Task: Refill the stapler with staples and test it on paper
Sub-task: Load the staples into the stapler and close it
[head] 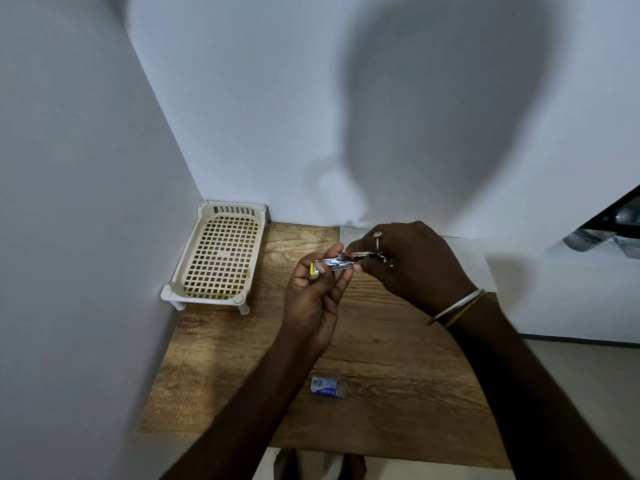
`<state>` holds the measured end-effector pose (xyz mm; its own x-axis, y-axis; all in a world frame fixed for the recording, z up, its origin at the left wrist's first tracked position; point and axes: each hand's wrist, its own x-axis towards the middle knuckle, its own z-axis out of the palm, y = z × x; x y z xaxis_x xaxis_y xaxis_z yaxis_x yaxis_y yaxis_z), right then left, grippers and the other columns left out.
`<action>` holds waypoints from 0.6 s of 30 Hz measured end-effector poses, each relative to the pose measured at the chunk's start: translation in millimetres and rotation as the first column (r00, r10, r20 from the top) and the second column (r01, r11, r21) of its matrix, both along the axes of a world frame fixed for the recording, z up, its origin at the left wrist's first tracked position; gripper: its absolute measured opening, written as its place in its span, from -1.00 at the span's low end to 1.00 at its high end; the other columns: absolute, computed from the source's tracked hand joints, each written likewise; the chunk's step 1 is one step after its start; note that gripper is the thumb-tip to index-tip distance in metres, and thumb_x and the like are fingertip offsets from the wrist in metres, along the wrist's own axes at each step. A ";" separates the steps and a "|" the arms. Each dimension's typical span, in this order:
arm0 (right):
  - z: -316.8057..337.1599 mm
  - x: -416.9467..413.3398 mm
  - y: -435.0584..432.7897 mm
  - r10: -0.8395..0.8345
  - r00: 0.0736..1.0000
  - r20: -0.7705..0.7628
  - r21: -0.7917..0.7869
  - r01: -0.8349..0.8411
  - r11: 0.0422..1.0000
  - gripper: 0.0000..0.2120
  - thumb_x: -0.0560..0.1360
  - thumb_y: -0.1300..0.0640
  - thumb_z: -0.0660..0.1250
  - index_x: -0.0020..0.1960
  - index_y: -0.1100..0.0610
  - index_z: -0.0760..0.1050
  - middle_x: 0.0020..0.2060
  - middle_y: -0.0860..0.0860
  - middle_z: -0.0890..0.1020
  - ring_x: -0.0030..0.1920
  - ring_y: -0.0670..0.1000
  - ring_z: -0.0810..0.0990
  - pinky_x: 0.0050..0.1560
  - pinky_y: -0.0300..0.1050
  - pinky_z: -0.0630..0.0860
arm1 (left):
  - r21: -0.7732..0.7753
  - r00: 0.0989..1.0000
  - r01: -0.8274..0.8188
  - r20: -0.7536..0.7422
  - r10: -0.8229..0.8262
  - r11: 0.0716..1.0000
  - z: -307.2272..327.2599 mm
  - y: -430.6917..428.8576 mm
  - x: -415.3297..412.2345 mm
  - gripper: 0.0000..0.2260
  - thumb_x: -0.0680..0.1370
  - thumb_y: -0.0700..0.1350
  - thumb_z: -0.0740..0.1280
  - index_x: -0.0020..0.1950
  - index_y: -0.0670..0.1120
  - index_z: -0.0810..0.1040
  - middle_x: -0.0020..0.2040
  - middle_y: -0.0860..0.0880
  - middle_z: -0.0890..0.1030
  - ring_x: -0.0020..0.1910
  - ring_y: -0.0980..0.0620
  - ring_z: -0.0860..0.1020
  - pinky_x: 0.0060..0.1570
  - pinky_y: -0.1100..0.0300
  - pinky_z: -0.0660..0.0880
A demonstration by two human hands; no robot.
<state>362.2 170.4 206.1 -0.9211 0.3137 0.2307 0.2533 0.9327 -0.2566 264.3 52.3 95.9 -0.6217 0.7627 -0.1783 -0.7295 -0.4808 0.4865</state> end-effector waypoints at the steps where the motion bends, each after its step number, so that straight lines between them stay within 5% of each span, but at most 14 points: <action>1: -1.3 0.1 -1.4 -0.001 1.000 -0.002 -0.016 0.001 1.000 -0.76 0.51 -0.05 0.42 0.17 -0.15 0.67 -0.07 -0.11 0.71 -0.08 0.00 0.66 -0.07 -0.04 0.57 | 0.001 1.000 0.002 -0.016 -0.002 1.000 0.7 -0.1 0.2 -0.95 0.56 -0.22 0.31 0.00 -0.14 0.54 0.27 -0.12 0.67 0.21 -0.10 0.67 0.06 0.16 0.64; 7: -6.7 2.6 -3.5 0.019 0.999 -0.045 -0.014 -0.020 1.000 -0.75 0.53 -0.04 0.40 0.20 -0.17 0.65 -0.03 -0.13 0.71 -0.10 0.03 0.67 -0.14 -0.02 0.59 | 0.020 0.998 -0.014 -0.061 0.015 1.000 6.6 -1.3 -1.6 -0.87 0.56 -0.25 0.32 -0.03 -0.07 0.65 0.25 -0.11 0.68 0.19 -0.06 0.68 0.04 0.18 0.64; 14: -10.8 2.1 -7.6 0.037 0.994 -0.101 0.177 -0.018 0.984 -0.85 0.56 0.03 0.39 0.03 0.02 0.71 -0.11 -0.02 0.71 -0.19 0.11 0.66 -0.34 -0.07 0.54 | -0.007 0.996 -0.054 -0.074 0.053 0.999 13.0 -0.3 -1.8 -0.89 0.52 -0.21 0.36 0.00 -0.09 0.65 0.23 -0.11 0.69 0.17 -0.05 0.69 0.02 0.21 0.63; 18: -18.0 -1.6 -10.8 0.040 0.994 -0.099 0.223 -0.017 0.975 -0.65 0.63 0.01 0.29 -0.15 0.21 0.69 -0.11 0.04 0.70 -0.20 0.14 0.65 -0.31 0.01 0.56 | -0.055 0.994 -0.069 -0.090 0.063 0.996 15.7 -1.0 -3.4 -0.90 0.50 -0.20 0.38 -0.04 -0.07 0.67 0.22 -0.12 0.70 0.17 -0.04 0.69 0.00 0.22 0.63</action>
